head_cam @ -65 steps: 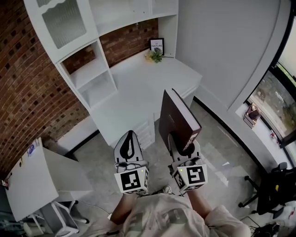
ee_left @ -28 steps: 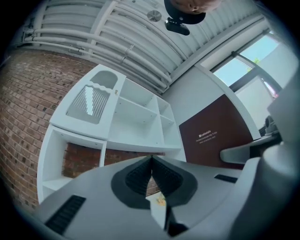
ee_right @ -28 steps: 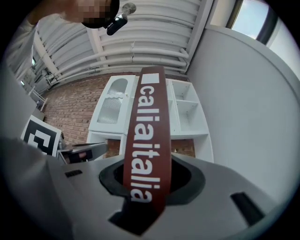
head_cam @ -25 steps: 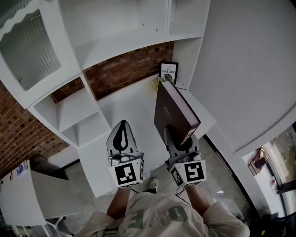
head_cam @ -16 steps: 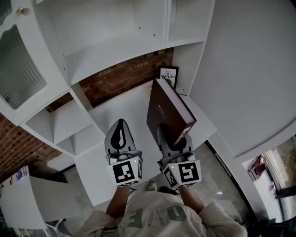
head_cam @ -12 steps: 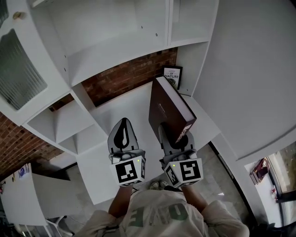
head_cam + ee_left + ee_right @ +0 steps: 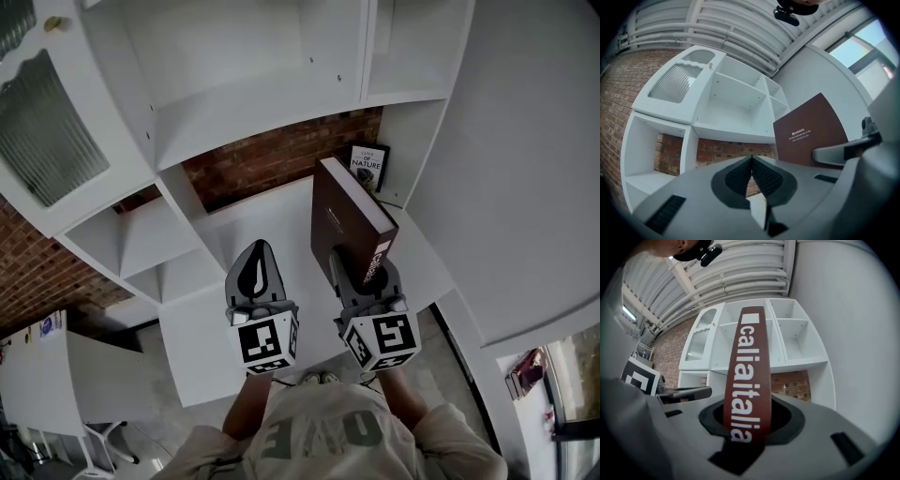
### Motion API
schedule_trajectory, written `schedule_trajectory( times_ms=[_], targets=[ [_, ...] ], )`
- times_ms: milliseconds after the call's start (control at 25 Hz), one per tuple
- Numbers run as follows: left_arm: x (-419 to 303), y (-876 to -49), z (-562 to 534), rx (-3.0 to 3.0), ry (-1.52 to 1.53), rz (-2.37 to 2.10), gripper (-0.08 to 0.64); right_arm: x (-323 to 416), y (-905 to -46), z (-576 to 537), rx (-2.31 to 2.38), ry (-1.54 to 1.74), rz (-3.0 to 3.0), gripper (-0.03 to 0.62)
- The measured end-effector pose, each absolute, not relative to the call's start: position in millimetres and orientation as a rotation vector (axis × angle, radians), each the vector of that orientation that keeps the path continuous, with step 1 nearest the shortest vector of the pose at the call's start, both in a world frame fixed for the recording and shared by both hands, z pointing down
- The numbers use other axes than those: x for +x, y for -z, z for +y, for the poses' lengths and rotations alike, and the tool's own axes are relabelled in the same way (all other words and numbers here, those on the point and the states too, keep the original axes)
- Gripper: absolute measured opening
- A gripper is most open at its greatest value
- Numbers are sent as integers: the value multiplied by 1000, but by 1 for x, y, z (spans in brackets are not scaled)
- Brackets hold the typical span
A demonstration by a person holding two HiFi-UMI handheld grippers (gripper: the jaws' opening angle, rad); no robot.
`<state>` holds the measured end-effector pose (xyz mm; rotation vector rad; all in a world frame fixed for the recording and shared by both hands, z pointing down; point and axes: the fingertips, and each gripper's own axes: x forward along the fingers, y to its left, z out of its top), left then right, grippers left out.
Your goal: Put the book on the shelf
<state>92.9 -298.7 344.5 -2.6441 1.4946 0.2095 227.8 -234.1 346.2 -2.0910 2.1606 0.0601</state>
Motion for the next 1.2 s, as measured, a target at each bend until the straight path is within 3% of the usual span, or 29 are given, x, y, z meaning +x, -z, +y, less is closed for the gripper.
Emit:
schedule_trajectory(
  times_ms=[200, 760, 1200],
  targets=[
    [93, -340, -297, -2635, -183, 1482, 14, 226, -311, -241, -1993, -76, 2216, 152],
    [84, -338, -294, -2638, -186, 1469, 14, 273, -115, -314, -1818, -178, 2130, 152],
    [55, -340, -297, -2587, -188, 1555, 14, 251, -109, -409, -1926, -141, 2265, 152]
  ],
)
